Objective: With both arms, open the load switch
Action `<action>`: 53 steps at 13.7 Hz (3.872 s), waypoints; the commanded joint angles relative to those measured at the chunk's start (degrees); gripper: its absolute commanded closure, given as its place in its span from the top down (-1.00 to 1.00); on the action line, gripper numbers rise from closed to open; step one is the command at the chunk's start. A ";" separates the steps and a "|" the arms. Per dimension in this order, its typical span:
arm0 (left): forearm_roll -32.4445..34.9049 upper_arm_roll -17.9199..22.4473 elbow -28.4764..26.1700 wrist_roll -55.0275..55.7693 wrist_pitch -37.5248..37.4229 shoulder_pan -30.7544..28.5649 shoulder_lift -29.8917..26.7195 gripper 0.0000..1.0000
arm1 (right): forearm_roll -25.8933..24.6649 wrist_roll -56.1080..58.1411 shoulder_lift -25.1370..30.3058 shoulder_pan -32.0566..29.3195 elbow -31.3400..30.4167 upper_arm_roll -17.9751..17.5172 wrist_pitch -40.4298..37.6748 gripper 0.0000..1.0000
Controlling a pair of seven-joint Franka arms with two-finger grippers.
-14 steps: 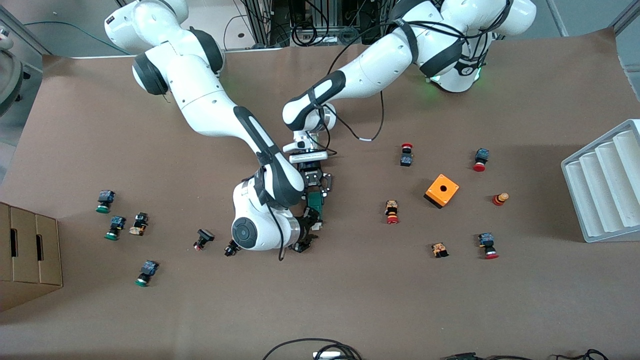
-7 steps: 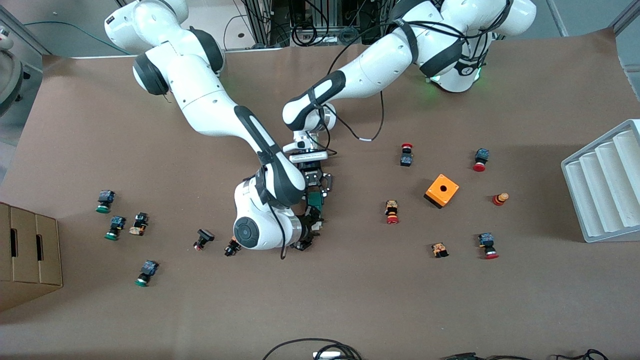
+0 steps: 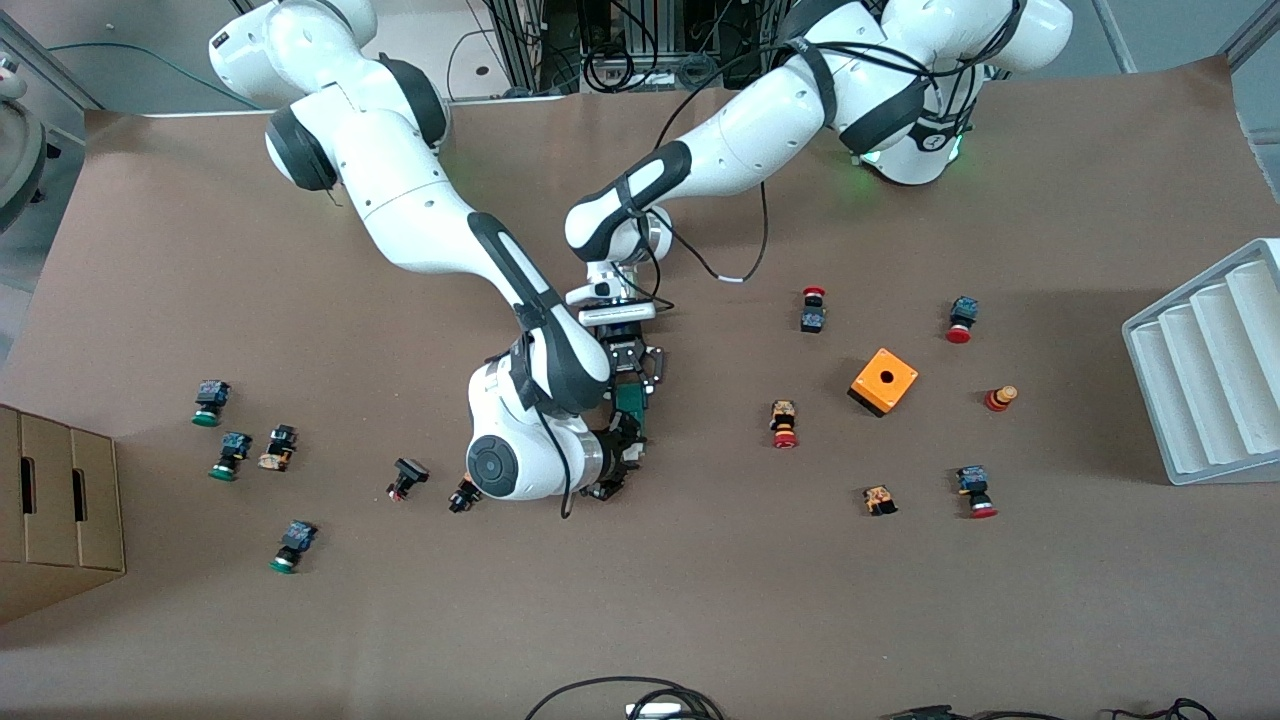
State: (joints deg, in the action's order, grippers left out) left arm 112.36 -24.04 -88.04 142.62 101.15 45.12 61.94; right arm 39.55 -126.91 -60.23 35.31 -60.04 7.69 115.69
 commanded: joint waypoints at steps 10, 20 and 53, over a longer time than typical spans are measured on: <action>0.32 -0.31 1.12 0.64 -0.07 0.23 0.73 -0.05 | 0.88 -0.44 -0.07 -0.86 1.07 -0.74 -2.14 -0.60; 0.23 -0.40 1.12 0.64 -0.07 0.32 0.73 -0.05 | -2.02 -0.09 2.48 -0.95 -2.88 -2.59 -1.96 -0.60; 0.23 -0.40 1.03 0.64 -0.07 0.41 0.82 -0.05 | -7.03 2.37 10.57 -3.05 -12.29 -8.13 -2.05 -0.63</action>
State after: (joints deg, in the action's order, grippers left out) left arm 112.30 -24.06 -88.06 142.63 101.02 45.20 61.94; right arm 33.04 -124.36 -52.49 32.61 -69.07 1.19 115.62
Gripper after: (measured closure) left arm 0.498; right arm 0.815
